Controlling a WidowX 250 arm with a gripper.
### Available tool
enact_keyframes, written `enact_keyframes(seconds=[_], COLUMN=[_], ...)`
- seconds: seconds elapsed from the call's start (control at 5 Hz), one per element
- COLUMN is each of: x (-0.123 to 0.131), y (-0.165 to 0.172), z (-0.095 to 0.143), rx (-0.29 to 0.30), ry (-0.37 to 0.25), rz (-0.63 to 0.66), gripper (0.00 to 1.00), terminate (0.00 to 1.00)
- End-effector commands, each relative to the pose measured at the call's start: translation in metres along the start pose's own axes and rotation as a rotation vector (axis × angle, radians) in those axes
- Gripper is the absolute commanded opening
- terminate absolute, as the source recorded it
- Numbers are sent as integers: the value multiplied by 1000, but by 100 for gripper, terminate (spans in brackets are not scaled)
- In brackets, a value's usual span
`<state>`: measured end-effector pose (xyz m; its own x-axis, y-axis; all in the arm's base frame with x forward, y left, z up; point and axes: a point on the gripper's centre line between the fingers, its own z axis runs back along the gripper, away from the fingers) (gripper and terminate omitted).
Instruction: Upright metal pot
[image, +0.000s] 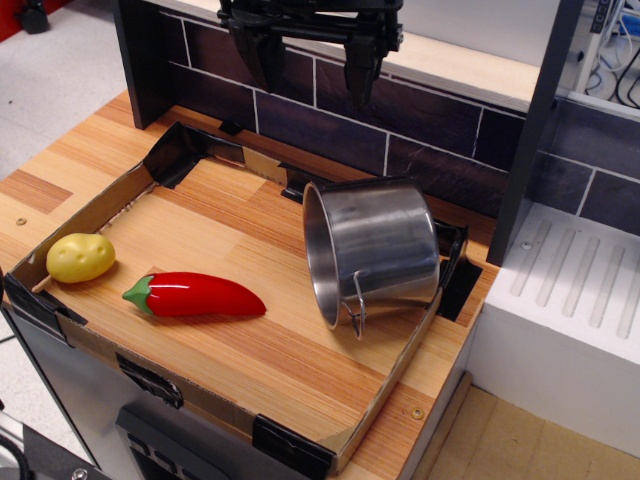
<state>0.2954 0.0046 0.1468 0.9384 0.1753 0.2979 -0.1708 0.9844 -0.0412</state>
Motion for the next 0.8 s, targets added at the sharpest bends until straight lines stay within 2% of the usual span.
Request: enact_keyframes(seconds=[0.0,0.2,0.4,0.6], x=[0,-13,-33,-52], y=[0,9,19,22], z=[0,7,27,37], rx=[0,-57,-186,-267], ry=[0,-52,-97,-92], rz=[0,-47,-115,-126], gripper=[100,100,100,100], terminate=[0,0,0,0])
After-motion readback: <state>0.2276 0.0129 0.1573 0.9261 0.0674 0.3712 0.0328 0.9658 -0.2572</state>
